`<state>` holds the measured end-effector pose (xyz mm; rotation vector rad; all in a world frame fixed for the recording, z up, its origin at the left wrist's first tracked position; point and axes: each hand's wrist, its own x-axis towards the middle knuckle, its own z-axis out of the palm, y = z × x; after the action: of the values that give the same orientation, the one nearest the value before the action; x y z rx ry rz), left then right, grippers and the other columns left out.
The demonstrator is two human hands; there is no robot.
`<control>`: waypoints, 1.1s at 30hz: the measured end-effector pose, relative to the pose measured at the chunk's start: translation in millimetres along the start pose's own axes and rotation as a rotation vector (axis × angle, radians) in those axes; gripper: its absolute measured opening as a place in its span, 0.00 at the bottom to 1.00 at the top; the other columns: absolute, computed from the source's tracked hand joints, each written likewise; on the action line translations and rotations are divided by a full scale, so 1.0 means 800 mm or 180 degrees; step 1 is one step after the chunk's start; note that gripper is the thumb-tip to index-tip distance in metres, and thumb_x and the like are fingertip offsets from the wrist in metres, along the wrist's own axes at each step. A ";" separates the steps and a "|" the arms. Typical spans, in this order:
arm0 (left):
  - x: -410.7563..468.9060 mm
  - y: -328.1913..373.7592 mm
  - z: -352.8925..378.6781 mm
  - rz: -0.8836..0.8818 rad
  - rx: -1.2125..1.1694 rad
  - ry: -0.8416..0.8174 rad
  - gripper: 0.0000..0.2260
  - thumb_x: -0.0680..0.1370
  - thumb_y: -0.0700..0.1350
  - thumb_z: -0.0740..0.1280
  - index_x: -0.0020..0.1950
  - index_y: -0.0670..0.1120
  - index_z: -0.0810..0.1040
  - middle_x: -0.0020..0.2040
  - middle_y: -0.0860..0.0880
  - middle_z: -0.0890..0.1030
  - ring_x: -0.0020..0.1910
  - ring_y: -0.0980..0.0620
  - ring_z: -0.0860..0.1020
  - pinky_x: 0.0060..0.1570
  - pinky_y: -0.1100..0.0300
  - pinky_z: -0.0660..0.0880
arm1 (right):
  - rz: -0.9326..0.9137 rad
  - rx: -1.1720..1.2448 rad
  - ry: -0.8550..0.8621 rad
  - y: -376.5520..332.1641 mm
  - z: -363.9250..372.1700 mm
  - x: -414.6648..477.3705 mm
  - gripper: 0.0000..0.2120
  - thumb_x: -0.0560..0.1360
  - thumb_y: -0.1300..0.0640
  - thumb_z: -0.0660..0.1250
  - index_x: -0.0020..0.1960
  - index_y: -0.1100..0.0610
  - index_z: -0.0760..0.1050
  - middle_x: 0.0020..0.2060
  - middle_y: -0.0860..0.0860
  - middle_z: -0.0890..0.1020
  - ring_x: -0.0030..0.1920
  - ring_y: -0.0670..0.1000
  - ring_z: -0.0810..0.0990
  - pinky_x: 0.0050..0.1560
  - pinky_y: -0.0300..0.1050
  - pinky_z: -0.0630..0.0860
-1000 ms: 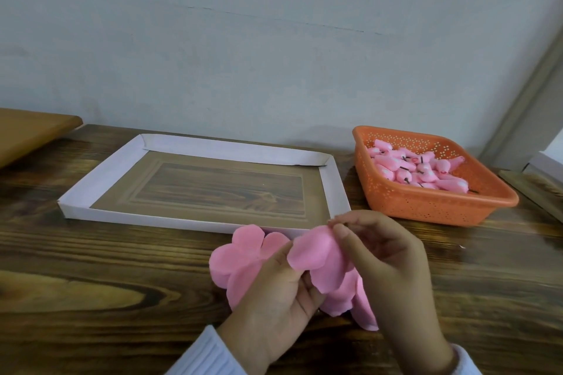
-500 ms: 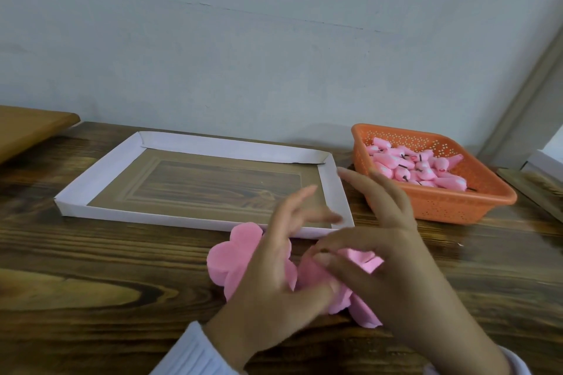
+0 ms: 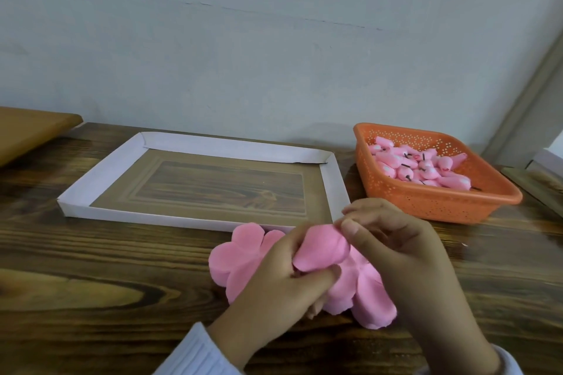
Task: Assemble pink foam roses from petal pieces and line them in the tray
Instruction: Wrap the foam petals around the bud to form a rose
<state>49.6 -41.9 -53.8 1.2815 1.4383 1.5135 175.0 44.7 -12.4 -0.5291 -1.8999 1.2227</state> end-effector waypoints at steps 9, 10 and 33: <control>0.002 -0.004 -0.008 -0.0233 -0.0106 -0.0281 0.13 0.74 0.46 0.62 0.30 0.52 0.77 0.20 0.50 0.69 0.20 0.54 0.66 0.26 0.64 0.66 | 0.0031 -0.0299 -0.0842 0.000 -0.014 0.000 0.16 0.70 0.52 0.75 0.55 0.39 0.78 0.47 0.46 0.83 0.36 0.52 0.82 0.39 0.44 0.78; 0.002 -0.004 -0.008 -0.0245 -0.0072 -0.0283 0.13 0.74 0.46 0.61 0.29 0.53 0.77 0.20 0.50 0.69 0.20 0.54 0.66 0.27 0.63 0.66 | -0.0029 -0.0532 -0.0901 0.001 -0.014 -0.001 0.17 0.70 0.55 0.75 0.55 0.40 0.79 0.47 0.45 0.83 0.36 0.51 0.82 0.39 0.46 0.79; -0.003 0.012 -0.026 0.0434 -0.1808 0.0710 0.05 0.65 0.48 0.74 0.31 0.50 0.79 0.40 0.51 0.84 0.43 0.49 0.83 0.41 0.53 0.77 | 0.2163 0.2161 -0.0989 -0.010 0.072 -0.009 0.11 0.73 0.54 0.69 0.51 0.60 0.80 0.36 0.54 0.82 0.31 0.46 0.78 0.32 0.38 0.73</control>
<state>31.7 -51.9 -43.1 0.8938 0.9469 2.0209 133.7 4.0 -20.5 -0.6487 -1.4130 2.3812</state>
